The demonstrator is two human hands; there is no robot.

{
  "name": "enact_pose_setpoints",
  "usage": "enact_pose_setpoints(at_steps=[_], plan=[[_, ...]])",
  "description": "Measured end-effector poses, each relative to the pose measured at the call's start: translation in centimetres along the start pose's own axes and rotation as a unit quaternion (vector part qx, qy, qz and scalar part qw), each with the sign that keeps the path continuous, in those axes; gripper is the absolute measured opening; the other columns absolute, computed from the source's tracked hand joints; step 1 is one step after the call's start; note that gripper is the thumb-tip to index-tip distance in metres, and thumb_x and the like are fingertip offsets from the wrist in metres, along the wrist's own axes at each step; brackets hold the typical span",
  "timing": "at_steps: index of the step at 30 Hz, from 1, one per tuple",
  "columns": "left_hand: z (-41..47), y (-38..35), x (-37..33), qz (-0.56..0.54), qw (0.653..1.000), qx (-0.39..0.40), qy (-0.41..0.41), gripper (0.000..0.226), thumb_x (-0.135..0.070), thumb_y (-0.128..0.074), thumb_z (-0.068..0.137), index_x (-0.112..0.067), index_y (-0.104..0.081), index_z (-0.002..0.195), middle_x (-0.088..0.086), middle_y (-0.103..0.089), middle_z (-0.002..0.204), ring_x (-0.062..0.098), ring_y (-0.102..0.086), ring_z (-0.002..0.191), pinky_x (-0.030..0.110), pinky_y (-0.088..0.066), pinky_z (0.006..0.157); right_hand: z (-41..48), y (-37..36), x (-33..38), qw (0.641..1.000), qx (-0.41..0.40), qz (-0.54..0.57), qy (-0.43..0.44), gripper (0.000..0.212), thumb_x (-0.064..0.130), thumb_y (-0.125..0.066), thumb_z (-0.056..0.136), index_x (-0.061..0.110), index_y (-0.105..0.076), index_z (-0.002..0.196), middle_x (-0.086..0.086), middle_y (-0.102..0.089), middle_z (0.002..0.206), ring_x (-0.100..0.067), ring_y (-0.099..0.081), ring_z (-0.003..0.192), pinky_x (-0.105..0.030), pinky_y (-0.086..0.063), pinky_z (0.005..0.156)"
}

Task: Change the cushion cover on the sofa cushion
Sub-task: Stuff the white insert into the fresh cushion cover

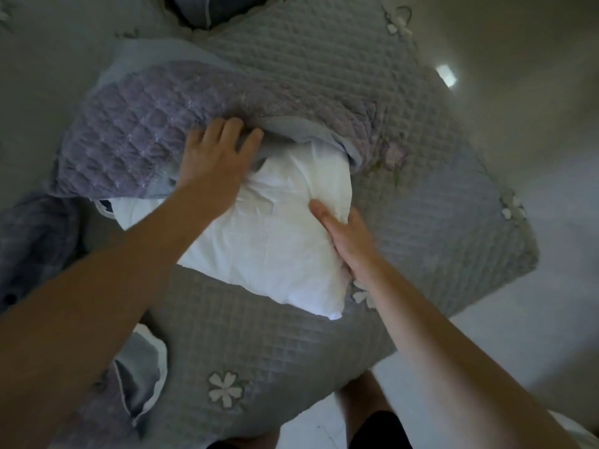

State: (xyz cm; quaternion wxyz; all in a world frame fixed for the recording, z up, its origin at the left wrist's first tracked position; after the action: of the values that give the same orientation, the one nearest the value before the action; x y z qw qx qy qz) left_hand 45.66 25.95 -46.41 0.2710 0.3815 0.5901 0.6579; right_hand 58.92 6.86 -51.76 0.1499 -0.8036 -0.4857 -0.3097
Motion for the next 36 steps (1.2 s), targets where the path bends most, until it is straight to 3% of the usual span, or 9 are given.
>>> enact_pose_setpoints(at_steps=[5, 8, 12, 17, 20, 23, 28, 33, 36], plan=[[1.6, 3.2, 2.2, -0.106, 0.992, -0.03, 0.055, 0.025, -0.019, -0.059, 0.092, -0.008, -0.06, 0.114, 0.021, -0.066, 0.075, 0.037, -0.062, 0.056, 0.036, -0.043, 0.047, -0.7, 2.3, 3.1, 0.999, -0.018, 0.041, 0.019, 0.042, 0.049, -0.07, 0.086, 0.032, -0.055, 0.122, 0.02, -0.063, 0.102, 0.001, -0.063, 0.089, -0.015, -0.05, 0.066], [2.2, 5.9, 1.5, -0.173, 0.982, -0.01, 0.07, 0.032, -0.035, -0.055, 0.098, -0.006, -0.063, 0.109, 0.023, -0.067, 0.079, 0.041, -0.063, 0.067, 0.039, -0.043, 0.056, -0.8, 2.6, 5.8, 0.999, -0.01, -0.013, 0.031, 0.04, 0.047, -0.071, 0.086, 0.033, -0.06, 0.121, 0.015, -0.067, 0.108, -0.008, -0.066, 0.098, -0.03, -0.053, 0.083], [3.2, 9.9, -0.4, -0.341, 0.933, 0.004, 0.119, 0.028, -0.039, -0.058, 0.095, -0.013, -0.067, 0.1, 0.003, -0.068, 0.077, 0.024, -0.063, 0.072, 0.032, -0.049, 0.066, -2.3, 3.0, 10.3, 0.983, 0.047, -0.157, 0.084, 0.021, 0.038, -0.064, 0.093, 0.032, -0.061, 0.113, 0.022, -0.063, 0.096, 0.006, -0.06, 0.085, -0.006, -0.043, 0.062], [2.3, 15.0, -3.1, -0.694, 0.645, 0.024, 0.319, 0.015, -0.03, -0.068, 0.091, -0.017, -0.069, 0.083, -0.004, -0.064, 0.063, 0.011, -0.059, 0.061, 0.029, -0.053, 0.065, -5.5, 5.0, 17.0, 0.879, 0.066, -0.451, 0.142, 0.044, 0.034, -0.059, 0.097, 0.026, -0.05, 0.139, 0.0, -0.054, 0.14, -0.021, -0.051, 0.127, -0.019, -0.034, 0.085], [-0.2, 17.0, -5.8, -0.808, 0.453, 0.021, 0.377, 0.015, -0.021, -0.063, 0.093, -0.006, -0.064, 0.09, 0.006, -0.064, 0.072, 0.016, -0.059, 0.067, 0.032, -0.054, 0.071, -6.9, 6.4, 21.8, 0.805, 0.052, -0.563, 0.182, 0.037, 0.029, -0.064, 0.092, 0.028, -0.059, 0.129, -0.002, -0.062, 0.13, -0.027, -0.056, 0.121, -0.034, -0.045, 0.096], [-4.2, 15.2, -8.3, -0.817, 0.342, 0.019, 0.465, 0.022, -0.019, -0.065, 0.091, -0.004, -0.057, 0.105, 0.008, -0.067, 0.079, 0.017, -0.063, 0.068, 0.032, -0.056, 0.068, -5.1, 5.5, 24.0, 0.728, 0.02, -0.636, 0.254, 0.035, 0.037, -0.065, 0.088, 0.027, -0.063, 0.121, -0.006, -0.065, 0.122, -0.029, -0.059, 0.113, -0.036, -0.044, 0.089], [-10.8, 5.9, -9.5, -0.611, 0.569, 0.225, 0.502, 0.057, -0.018, -0.074, 0.08, -0.025, -0.037, 0.123, 0.007, -0.056, 0.118, 0.022, -0.063, 0.089, 0.044, -0.058, 0.077, -0.7, -0.2, 16.7, 0.621, -0.103, -0.681, 0.375, 0.049, 0.02, -0.07, 0.076, 0.019, -0.061, 0.124, -0.016, -0.056, 0.13, -0.037, -0.051, 0.121, -0.053, -0.029, 0.111], [-9.5, 4.0, -8.5, -0.344, 0.857, 0.204, 0.325, 0.067, -0.024, -0.068, 0.071, -0.018, -0.035, 0.129, 0.009, -0.04, 0.126, 0.03, -0.047, 0.103, 0.042, -0.049, 0.075, -1.6, 1.4, 6.9, 0.782, -0.16, -0.534, 0.28, 0.06, 0.043, -0.069, 0.084, 0.021, -0.049, 0.136, -0.015, -0.045, 0.137, -0.033, -0.043, 0.125, -0.047, -0.04, 0.101], [-7.3, 4.3, -10.3, -0.21, 0.966, 0.118, 0.097, 0.055, -0.018, -0.066, 0.066, -0.018, -0.05, 0.119, 0.015, -0.048, 0.125, 0.035, -0.044, 0.109, 0.048, -0.048, 0.083, -3.2, 2.3, 3.6, 0.772, -0.187, -0.525, 0.305, 0.054, 0.047, -0.07, 0.083, 0.018, -0.057, 0.127, -0.013, -0.051, 0.121, -0.03, -0.048, 0.113, -0.044, -0.044, 0.093]])
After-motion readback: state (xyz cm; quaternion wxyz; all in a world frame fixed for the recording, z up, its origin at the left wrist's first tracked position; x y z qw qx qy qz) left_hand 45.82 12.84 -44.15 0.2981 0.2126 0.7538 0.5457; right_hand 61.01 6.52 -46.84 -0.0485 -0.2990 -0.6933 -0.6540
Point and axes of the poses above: each hand's wrist, its own z-axis towards the middle knuckle, its own y-axis out of the back of the hand, x = y × z, the point moved 4 cm from there along z, towards the middle knuckle
